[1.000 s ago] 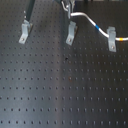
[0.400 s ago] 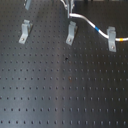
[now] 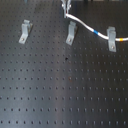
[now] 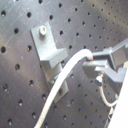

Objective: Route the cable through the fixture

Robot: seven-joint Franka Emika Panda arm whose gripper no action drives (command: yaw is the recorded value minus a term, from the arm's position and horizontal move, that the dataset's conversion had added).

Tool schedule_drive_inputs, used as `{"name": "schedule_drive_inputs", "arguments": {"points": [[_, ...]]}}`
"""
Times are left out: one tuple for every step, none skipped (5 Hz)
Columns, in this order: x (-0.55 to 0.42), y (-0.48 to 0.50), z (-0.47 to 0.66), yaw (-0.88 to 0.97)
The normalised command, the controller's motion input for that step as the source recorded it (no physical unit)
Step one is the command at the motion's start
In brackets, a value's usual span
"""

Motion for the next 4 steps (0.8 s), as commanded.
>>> {"name": "schedule_drive_inputs", "arguments": {"points": [[0.002,0.0,0.33,0.73],[-0.012,0.002,0.29,0.76],[-0.023,-0.078,0.07,0.3],[-0.113,-0.294,0.0,0.0]]}}
